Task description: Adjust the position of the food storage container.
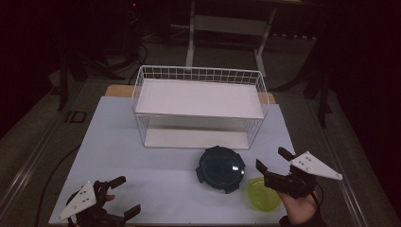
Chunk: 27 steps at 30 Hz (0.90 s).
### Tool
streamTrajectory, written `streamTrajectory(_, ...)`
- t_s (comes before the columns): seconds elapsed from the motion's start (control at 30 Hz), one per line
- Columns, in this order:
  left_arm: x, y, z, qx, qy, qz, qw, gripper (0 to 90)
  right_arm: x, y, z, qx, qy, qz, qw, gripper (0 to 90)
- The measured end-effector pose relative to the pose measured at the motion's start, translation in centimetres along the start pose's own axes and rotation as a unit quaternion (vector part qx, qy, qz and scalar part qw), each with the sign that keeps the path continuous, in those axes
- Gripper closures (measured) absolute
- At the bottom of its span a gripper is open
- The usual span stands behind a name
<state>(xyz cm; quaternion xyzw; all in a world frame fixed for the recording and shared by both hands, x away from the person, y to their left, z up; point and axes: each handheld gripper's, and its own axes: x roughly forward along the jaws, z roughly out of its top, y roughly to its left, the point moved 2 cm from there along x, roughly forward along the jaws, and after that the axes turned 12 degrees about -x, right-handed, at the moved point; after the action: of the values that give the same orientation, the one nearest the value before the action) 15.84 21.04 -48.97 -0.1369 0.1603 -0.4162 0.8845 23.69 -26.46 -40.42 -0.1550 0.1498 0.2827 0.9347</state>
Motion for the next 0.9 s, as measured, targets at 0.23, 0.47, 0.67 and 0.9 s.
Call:
streamTrajectory(0.23, -0.1, 0.1, 0.0, -0.005, -0.003, 0.001, 1.0000, 0.0, 2.8, -1.0, -0.2, -0.018, 0.047, 0.027, 0.9984, 30.9)
streamTrajectory(0.47, -0.1, 0.1, 0.0, -0.004, -0.001, 0.000, 1.0000, 0.0, 5.2, -1.8, -0.8, -0.016, 0.077, 0.035, 0.9963, 39.2)
streamTrajectory(0.67, -0.1, 0.2, 0.0, -0.004, -0.001, 0.001, 1.0000, 0.0, 6.9, -2.7, -1.7, -0.001, 0.101, 0.047, 0.9937, 49.7)
streamTrajectory(0.9, 0.0, 0.3, 0.0, -0.004, 0.000, 0.002, 1.0000, 0.0, 8.6, -3.1, -3.2, -0.001, 0.143, 0.076, 0.9867, 60.6)
